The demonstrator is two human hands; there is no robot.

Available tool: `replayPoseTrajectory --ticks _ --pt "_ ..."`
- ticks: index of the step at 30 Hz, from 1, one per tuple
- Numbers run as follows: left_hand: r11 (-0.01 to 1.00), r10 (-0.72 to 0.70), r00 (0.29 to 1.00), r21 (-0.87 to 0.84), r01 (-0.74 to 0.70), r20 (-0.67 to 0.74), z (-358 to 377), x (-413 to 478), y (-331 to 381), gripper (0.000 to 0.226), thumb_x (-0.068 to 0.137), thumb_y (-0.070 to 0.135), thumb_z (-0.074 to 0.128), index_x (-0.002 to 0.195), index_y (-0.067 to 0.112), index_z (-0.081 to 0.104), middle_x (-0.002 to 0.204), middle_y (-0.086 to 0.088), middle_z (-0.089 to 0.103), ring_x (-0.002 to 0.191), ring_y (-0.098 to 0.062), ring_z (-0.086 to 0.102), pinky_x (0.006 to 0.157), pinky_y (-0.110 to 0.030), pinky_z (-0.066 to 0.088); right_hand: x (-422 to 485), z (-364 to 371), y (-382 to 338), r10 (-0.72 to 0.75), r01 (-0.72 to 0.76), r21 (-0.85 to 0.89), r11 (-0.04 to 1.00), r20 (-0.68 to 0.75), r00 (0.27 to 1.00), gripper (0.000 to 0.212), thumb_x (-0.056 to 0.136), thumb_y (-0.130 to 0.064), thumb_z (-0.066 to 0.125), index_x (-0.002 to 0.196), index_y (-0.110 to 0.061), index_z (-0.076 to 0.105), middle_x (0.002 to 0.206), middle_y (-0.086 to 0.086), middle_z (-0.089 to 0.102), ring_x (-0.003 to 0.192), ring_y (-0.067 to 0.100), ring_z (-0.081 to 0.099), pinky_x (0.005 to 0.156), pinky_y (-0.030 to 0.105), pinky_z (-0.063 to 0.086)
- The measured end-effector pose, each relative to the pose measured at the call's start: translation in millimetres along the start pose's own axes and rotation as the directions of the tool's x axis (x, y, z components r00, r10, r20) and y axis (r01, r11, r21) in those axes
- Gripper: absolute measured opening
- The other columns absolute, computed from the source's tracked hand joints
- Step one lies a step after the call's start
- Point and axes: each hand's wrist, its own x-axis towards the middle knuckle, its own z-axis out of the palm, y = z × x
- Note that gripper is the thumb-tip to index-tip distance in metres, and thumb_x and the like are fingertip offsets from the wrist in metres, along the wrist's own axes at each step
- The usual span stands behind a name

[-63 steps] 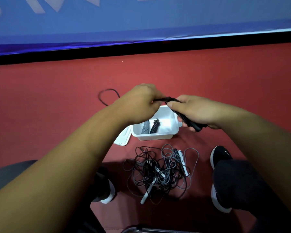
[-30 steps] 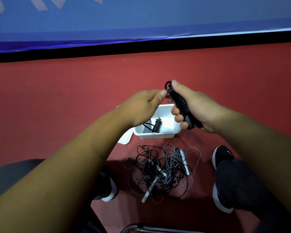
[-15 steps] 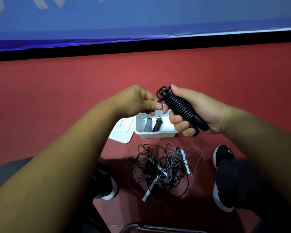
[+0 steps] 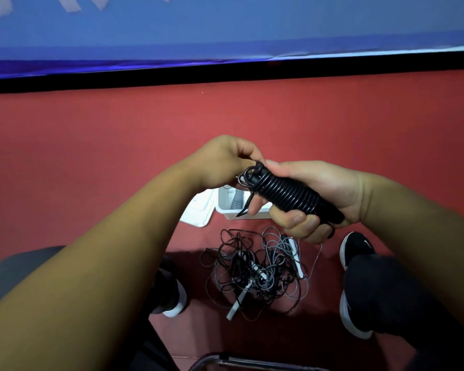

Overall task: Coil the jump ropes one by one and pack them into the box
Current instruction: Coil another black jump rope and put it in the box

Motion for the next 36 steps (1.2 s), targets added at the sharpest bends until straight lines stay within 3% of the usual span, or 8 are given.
replayPoseTrajectory --ticks 7,10,13,20,24,29,33,36 --pt "0.999 0.05 0.994 -0.011 -0.051 -0.094 0.0 0.9 15.6 0.008 0.09 0.001 0.072 0.085 0.007 0.074 0.072 -0.01 0.07 0.062 -0.011 0.061 0.058 -0.023 0.05 -2.6 1.6 -1.7 -0.021 0.02 -0.039 0.999 -0.035 0.999 0.071 0.099 -0.063 0.043 0.138 -0.007 0.063 0.065 0.007 0.041 0.047 0.014 0.04 0.046 0.021 0.035" --pt "0.996 -0.046 0.999 0.076 0.044 0.028 -1.2 -1.5 13.8 0.025 0.09 -0.01 0.066 0.075 0.009 0.068 0.057 0.009 0.065 0.052 -0.002 0.061 0.053 -0.016 0.05 -7.1 4.5 -6.4 -0.117 0.116 -0.02 0.993 -0.099 0.988 0.071 0.095 -0.063 0.043 0.13 -0.007 0.068 0.061 0.007 0.039 0.044 0.013 0.037 0.044 0.02 0.034" --pt "0.989 -0.13 0.983 0.082 0.12 0.129 2.7 -5.4 7.0 0.013 0.09 -0.008 0.069 0.083 0.004 0.069 0.061 0.007 0.068 0.056 -0.004 0.064 0.055 -0.017 0.052 -11.3 2.8 -8.2 -0.148 0.15 0.008 0.989 -0.115 0.982 0.071 0.093 -0.064 0.046 0.125 -0.006 0.07 0.06 0.005 0.04 0.043 0.012 0.037 0.043 0.019 0.039" --pt "0.992 -0.049 0.999 0.114 0.048 0.014 1.6 -5.0 12.8 0.015 0.095 -0.006 0.06 0.092 0.001 0.072 0.063 0.001 0.064 0.049 -0.002 0.057 0.048 -0.016 0.047 -2.4 6.6 3.5 0.068 -0.068 0.008 0.998 0.012 0.998 0.075 0.087 -0.065 0.063 0.134 -0.007 0.067 0.061 0.005 0.042 0.045 0.013 0.042 0.044 0.019 0.038" --pt "0.997 0.048 0.996 0.061 -0.044 -0.075 2.3 -3.2 21.0 0.002 0.087 0.004 0.076 0.089 0.004 0.076 0.068 -0.001 0.067 0.053 -0.006 0.055 0.052 -0.019 0.045 0.0 8.1 1.8 0.125 -0.126 0.023 0.992 0.02 0.992 0.08 0.088 -0.067 0.062 0.151 -0.019 0.058 0.063 0.004 0.041 0.046 0.012 0.04 0.044 0.018 0.037" --pt "0.983 0.14 0.981 0.14 -0.121 -0.135 -2.2 -1.6 22.9 0.008 0.08 0.012 0.087 0.084 0.012 0.08 0.086 -0.01 0.075 0.071 -0.018 0.07 0.077 -0.041 0.064 11.5 7.9 5.8 0.079 -0.1 -0.069 0.993 -0.253 0.964 0.062 0.098 -0.068 0.049 0.145 -0.03 0.062 0.07 0.007 0.045 0.052 0.014 0.042 0.045 0.021 0.038" --pt "0.93 0.23 0.961 0.326 -0.169 -0.156 1.8 -0.4 18.9 0.009 0.081 0.017 0.085 0.084 0.025 0.084 0.089 0.003 0.066 0.08 -0.017 0.068 0.081 -0.037 0.057 19.5 16.9 7.4 0.03 -0.151 -0.221 0.963 -0.473 0.88 0.067 0.106 -0.066 0.041 0.068 -0.025 0.079 0.059 0.005 0.053 0.044 0.015 0.049 0.042 0.02 0.041" --pt "0.897 0.306 0.934 0.384 -0.219 -0.183 2.8 1.3 18.5 0.016 0.082 0.014 0.081 0.09 0.028 0.085 0.094 0.0 0.066 0.086 -0.011 0.064 0.086 -0.029 0.051 26.9 12.3 10.0 -0.11 -0.084 -0.306 0.948 -0.566 0.817 0.046 0.104 -0.063 0.052 0.097 -0.019 0.062 0.072 0.012 0.058 0.053 0.022 0.053 0.049 0.027 0.044"
